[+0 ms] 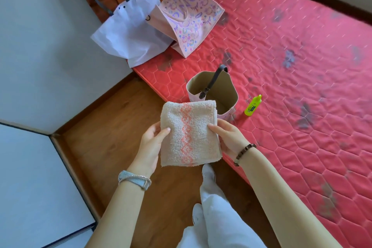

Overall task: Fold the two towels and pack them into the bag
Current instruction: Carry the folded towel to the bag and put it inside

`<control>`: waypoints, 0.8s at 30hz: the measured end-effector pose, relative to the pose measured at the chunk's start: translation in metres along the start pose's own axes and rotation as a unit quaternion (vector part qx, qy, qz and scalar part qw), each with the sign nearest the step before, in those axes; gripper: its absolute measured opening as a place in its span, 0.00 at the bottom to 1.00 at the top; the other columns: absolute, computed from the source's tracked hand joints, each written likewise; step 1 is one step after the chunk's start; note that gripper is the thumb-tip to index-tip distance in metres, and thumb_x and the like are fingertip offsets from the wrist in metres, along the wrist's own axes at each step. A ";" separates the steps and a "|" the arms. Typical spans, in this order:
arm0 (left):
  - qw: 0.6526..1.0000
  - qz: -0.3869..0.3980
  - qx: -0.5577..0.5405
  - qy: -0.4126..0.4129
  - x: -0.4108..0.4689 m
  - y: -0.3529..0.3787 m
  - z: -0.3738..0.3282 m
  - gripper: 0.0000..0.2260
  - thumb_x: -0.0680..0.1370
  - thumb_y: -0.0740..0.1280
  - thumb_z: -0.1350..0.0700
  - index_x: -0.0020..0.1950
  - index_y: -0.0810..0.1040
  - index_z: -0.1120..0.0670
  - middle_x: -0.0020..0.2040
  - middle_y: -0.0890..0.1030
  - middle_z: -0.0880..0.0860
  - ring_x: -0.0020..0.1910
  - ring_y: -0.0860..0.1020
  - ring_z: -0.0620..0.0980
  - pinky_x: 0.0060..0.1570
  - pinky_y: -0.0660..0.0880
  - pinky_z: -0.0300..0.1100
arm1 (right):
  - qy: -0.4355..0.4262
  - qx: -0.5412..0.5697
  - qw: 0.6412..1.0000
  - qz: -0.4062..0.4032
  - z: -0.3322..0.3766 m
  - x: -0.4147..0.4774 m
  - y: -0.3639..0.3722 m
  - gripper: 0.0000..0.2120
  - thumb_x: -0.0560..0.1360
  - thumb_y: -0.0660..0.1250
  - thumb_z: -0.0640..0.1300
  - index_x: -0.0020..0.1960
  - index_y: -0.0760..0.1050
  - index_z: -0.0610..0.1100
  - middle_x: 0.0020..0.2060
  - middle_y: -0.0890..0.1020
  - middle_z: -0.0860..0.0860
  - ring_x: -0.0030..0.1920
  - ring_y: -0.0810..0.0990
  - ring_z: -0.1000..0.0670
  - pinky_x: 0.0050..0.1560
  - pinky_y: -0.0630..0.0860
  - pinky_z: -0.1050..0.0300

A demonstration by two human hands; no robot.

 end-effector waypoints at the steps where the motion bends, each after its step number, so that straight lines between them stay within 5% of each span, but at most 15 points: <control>1: 1.000 0.007 0.005 0.002 0.007 0.006 -0.007 0.18 0.81 0.67 0.56 0.71 0.72 0.52 0.63 0.79 0.50 0.63 0.77 0.49 0.65 0.74 0.51 | -0.006 0.001 1.000 0.002 0.007 0.006 -0.003 0.17 0.77 0.69 0.44 0.65 0.76 0.43 0.59 0.82 0.45 0.59 0.82 0.44 0.58 0.80 0.44; 12: 0.996 0.088 0.032 0.014 0.083 0.086 -0.073 0.18 0.81 0.67 0.56 0.71 0.72 0.52 0.64 0.80 0.50 0.63 0.78 0.48 0.64 0.75 0.48 | 0.005 0.039 0.998 -0.057 0.084 0.056 -0.052 0.16 0.73 0.73 0.50 0.55 0.80 0.41 0.53 0.85 0.45 0.54 0.84 0.44 0.56 0.80 0.45; 17: 0.993 0.113 0.034 -0.002 0.111 0.121 -0.082 0.15 0.81 0.66 0.57 0.68 0.74 0.52 0.63 0.81 0.51 0.62 0.79 0.49 0.64 0.75 0.49 | 0.002 0.080 0.994 -0.071 0.099 0.067 -0.078 0.16 0.75 0.70 0.50 0.59 0.78 0.43 0.54 0.84 0.45 0.55 0.83 0.44 0.58 0.79 0.44; 24: 0.985 0.161 0.043 -0.041 0.153 0.150 -0.081 0.15 0.83 0.62 0.58 0.70 0.74 0.56 0.62 0.82 0.54 0.60 0.81 0.50 0.60 0.77 0.46 | 0.001 0.130 0.987 -0.100 0.103 0.083 -0.103 0.11 0.80 0.65 0.45 0.60 0.75 0.42 0.49 0.84 0.47 0.48 0.83 0.47 0.49 0.81 0.49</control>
Point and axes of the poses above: each hand's wrist, its own x-axis towards the middle knuckle, its own y-axis out of the palm, z = x × y, the point moved 2 cm from there along x, towards the middle knuckle
